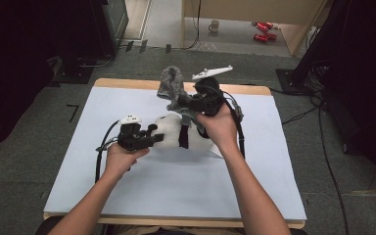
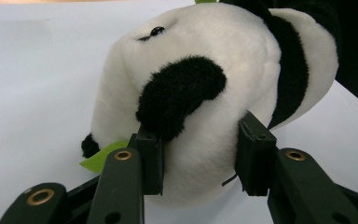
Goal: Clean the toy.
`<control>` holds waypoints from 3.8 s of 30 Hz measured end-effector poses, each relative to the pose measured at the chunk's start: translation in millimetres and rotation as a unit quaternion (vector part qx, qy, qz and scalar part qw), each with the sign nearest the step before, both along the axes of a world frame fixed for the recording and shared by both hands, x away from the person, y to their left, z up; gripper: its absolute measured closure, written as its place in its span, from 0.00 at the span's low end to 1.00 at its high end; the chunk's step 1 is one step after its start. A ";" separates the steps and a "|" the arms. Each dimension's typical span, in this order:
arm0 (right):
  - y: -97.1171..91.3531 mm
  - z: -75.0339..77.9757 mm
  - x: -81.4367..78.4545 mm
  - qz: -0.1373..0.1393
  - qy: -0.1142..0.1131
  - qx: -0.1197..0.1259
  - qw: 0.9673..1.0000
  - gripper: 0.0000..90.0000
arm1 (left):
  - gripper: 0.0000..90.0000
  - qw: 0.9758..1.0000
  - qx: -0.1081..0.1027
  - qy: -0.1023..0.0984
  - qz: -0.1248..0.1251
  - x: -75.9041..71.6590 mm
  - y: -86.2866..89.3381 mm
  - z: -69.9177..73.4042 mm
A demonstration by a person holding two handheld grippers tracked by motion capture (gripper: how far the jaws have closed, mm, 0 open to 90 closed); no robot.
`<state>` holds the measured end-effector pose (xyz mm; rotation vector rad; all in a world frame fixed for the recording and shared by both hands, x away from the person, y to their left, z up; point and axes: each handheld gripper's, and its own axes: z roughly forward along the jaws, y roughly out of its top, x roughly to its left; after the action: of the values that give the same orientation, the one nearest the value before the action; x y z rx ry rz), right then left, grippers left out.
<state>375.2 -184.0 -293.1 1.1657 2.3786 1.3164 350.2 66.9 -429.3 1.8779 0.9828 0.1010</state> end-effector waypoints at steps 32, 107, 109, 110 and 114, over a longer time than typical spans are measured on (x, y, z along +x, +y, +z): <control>12.0 -64.9 3.2 0.006 0.064 -0.085 0.994 0.90 | 0.66 1.000 0.006 0.006 0.003 1.7 1.7 -1.7; -48.0 -60.9 -20.9 -0.027 0.030 -0.037 0.999 0.89 | 0.37 0.999 -0.019 -0.030 -0.040 -1.3 25.9 8.7; -49.2 -62.0 -18.4 -0.027 0.028 -0.033 0.999 0.89 | 0.34 0.997 0.001 -0.063 -0.052 -2.6 27.1 3.4; -49.2 -62.2 -17.1 -0.028 0.028 -0.032 0.999 0.89 | 0.33 0.996 0.005 -0.069 -0.057 -2.6 27.2 0.6; -49.2 -62.1 -11.1 -0.032 0.029 -0.030 0.999 0.89 | 0.29 0.993 0.010 -0.096 -0.061 -2.1 24.8 -8.0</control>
<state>364.2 -233.2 -355.1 1.2680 2.3824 1.1979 348.1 91.7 -437.3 1.9024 0.7359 0.2149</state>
